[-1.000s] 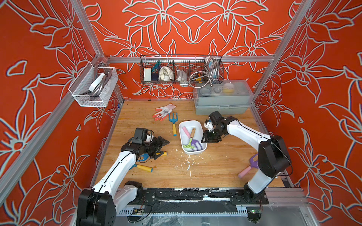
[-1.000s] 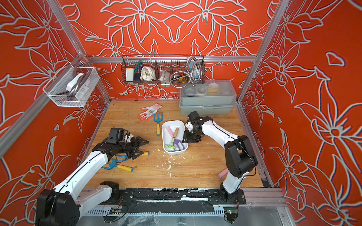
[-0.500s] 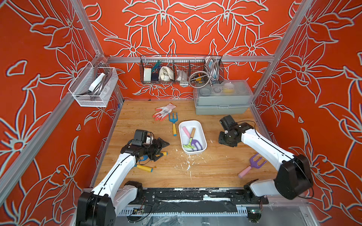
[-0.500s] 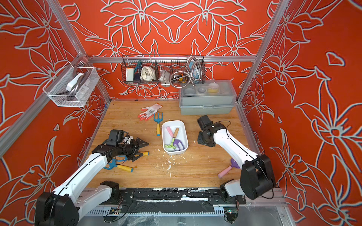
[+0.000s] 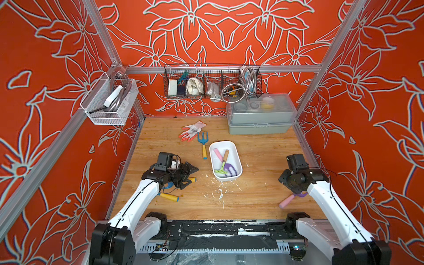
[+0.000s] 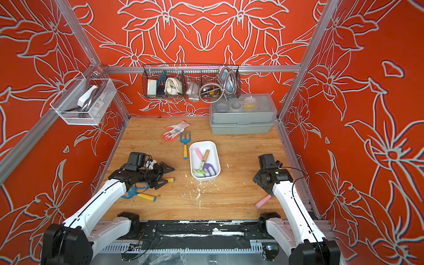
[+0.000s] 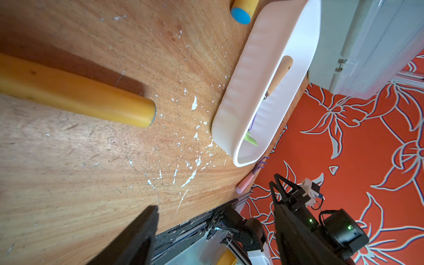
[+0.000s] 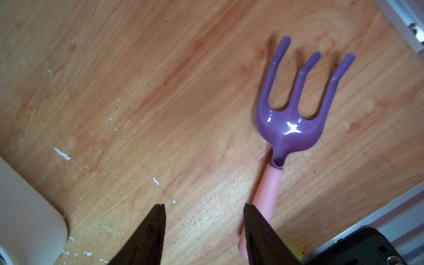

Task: Put the rake into the storage box
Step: Pick up the rake at the center of the board.

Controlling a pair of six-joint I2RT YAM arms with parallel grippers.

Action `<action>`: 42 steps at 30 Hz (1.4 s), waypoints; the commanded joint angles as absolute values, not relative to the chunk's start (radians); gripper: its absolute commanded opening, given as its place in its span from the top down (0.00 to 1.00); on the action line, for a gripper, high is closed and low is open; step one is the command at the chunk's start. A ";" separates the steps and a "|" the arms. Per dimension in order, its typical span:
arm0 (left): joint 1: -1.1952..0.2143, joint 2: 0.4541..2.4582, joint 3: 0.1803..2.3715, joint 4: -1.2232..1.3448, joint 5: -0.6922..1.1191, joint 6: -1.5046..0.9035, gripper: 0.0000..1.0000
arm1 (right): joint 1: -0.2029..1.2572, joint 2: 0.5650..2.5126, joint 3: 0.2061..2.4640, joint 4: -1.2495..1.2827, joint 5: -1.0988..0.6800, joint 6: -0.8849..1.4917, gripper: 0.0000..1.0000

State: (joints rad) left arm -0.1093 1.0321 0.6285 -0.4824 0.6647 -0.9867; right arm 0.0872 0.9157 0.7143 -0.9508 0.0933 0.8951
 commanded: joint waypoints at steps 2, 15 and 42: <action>-0.104 1.062 0.666 -0.466 0.647 -0.941 0.20 | 0.026 0.922 0.685 -0.999 0.047 0.880 0.43; -0.103 1.095 0.651 -0.388 0.649 -0.954 0.20 | -0.054 1.017 0.583 -0.923 -0.048 0.910 0.42; -0.104 1.120 0.684 -0.429 0.646 -0.947 0.20 | -0.066 1.189 0.518 -0.708 -0.109 0.855 0.68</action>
State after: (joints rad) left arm -0.1093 1.1378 0.6655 -0.4110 0.6510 -0.9581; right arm -0.0616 1.1629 0.5381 -0.7822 -0.0715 0.8753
